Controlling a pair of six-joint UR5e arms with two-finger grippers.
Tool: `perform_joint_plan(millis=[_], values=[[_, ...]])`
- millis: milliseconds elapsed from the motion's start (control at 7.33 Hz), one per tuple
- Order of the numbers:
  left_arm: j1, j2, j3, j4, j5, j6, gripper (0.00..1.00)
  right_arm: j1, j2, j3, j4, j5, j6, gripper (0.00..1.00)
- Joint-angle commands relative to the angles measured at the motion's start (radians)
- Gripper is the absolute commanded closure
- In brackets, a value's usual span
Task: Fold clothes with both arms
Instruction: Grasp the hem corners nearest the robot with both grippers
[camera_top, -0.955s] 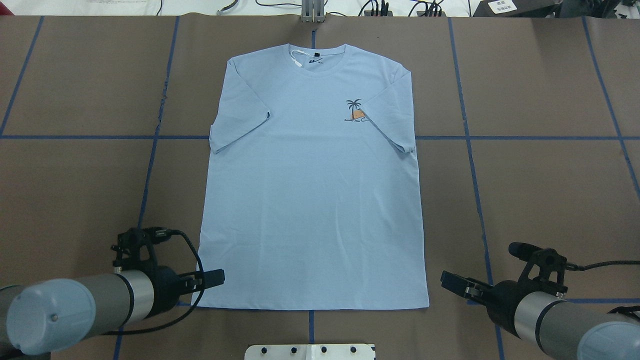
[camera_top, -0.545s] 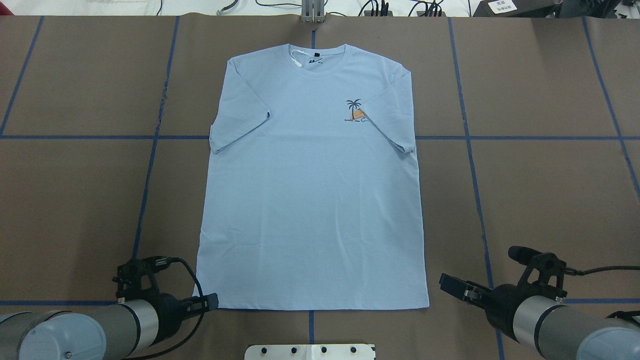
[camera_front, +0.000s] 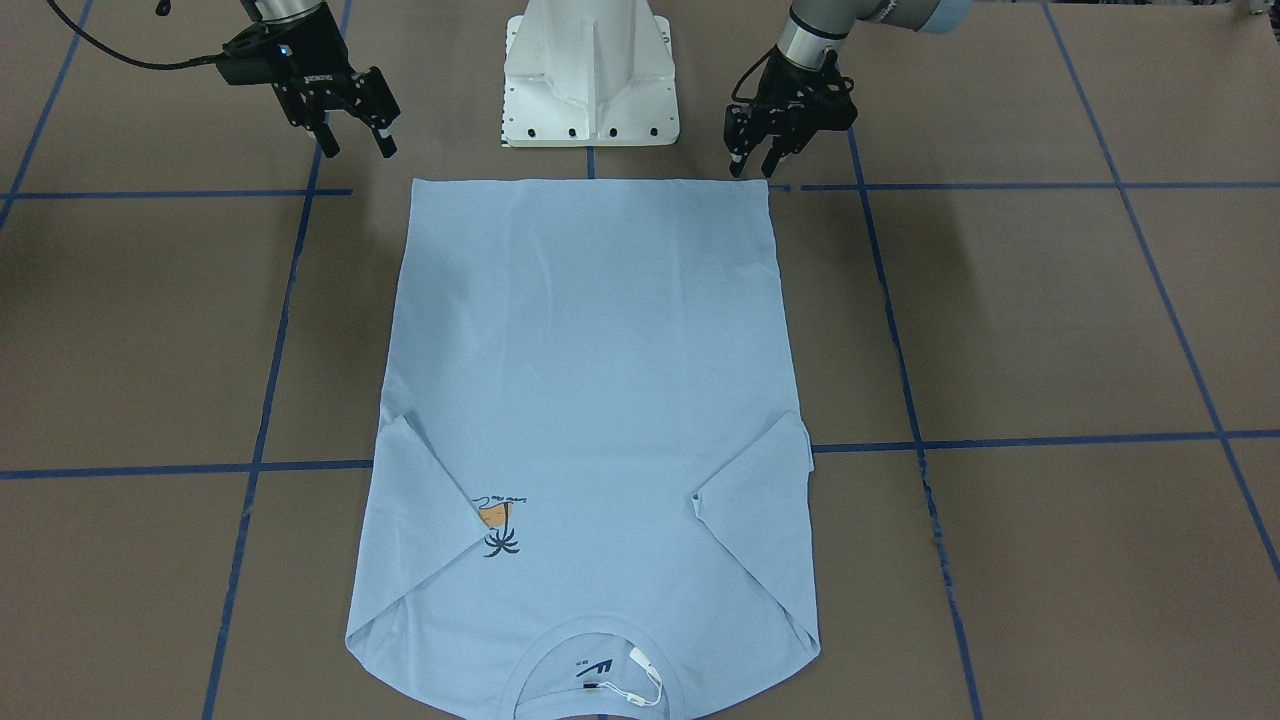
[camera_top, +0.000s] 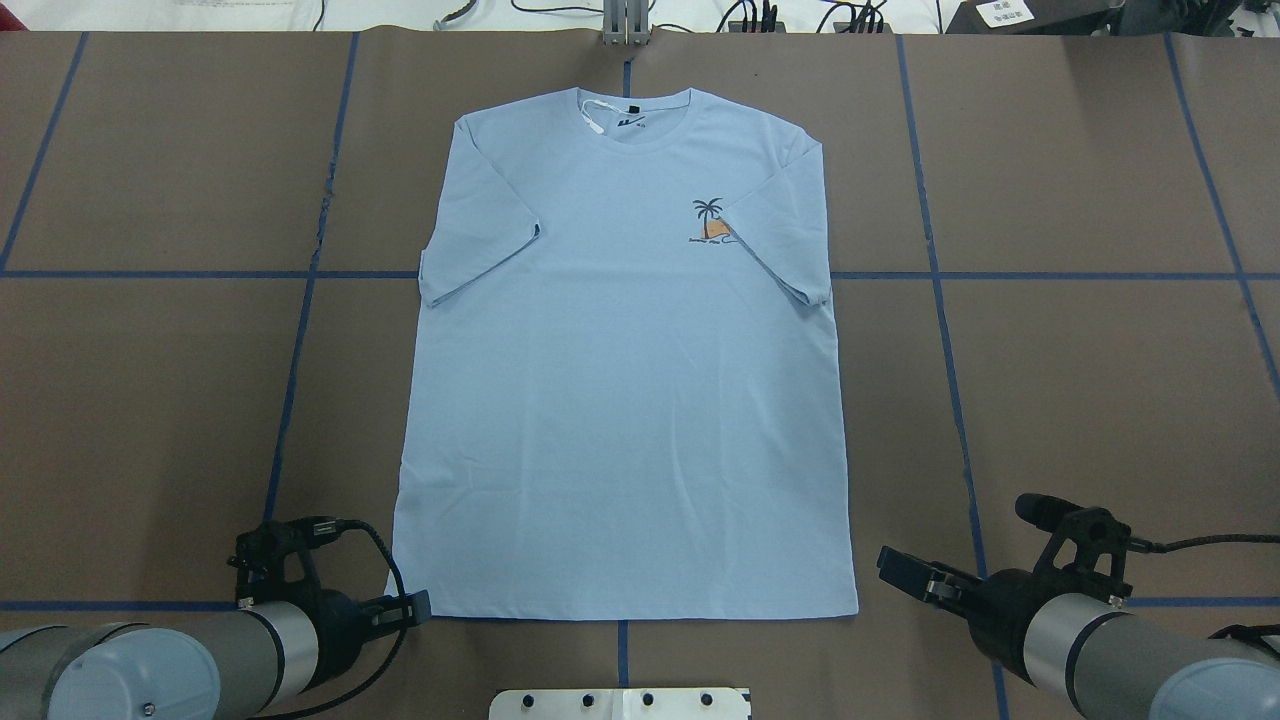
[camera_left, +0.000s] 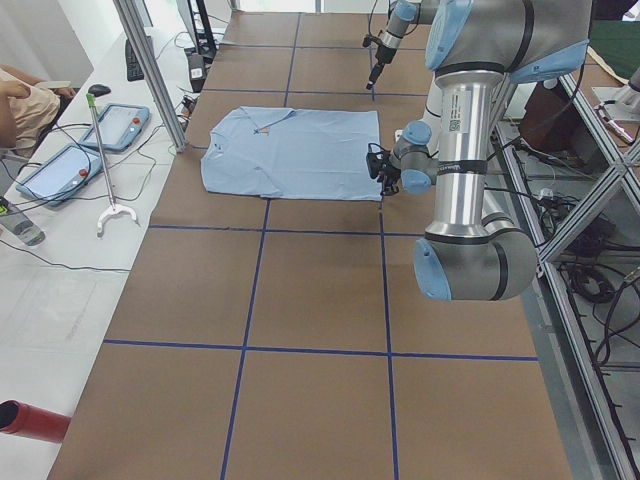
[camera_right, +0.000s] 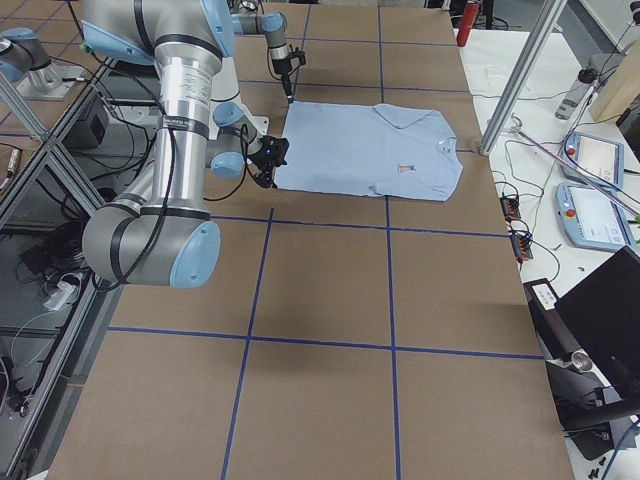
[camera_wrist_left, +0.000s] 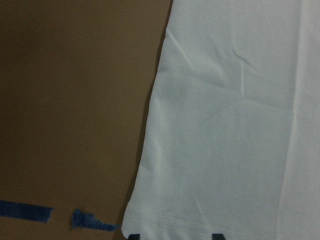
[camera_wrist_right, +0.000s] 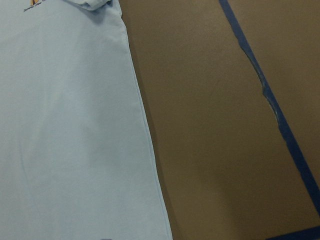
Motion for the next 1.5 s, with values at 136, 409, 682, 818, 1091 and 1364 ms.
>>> perform_joint_plan(millis=[136, 409, 682, 818, 1091, 1364], values=[[-0.001, -0.003, 0.021, 0.005, -0.001, 0.022, 0.43, -0.004, 0.000, -0.003, 0.002, -0.004, 0.000, 0.05], [-0.006, -0.003, 0.022, 0.006, -0.001, 0.022, 0.43, -0.004, 0.000, -0.003, 0.000, -0.009, 0.000, 0.05], [-0.010, -0.003, 0.030, 0.006, -0.001, 0.022, 0.46, -0.007, 0.000, -0.003, 0.002, -0.010, 0.000, 0.05], [-0.010, -0.004, 0.036, 0.006, -0.001, 0.022, 0.46, -0.010, 0.000, -0.003, 0.002, -0.010, 0.000, 0.05], [-0.009, -0.007, 0.042, 0.006, -0.001, 0.022, 0.51, -0.012, 0.000, -0.003, 0.002, -0.010, 0.000, 0.05], [-0.007, -0.011, 0.052, 0.005, -0.001, 0.022, 0.54, -0.012, 0.002, -0.003, 0.000, -0.010, 0.000, 0.05]])
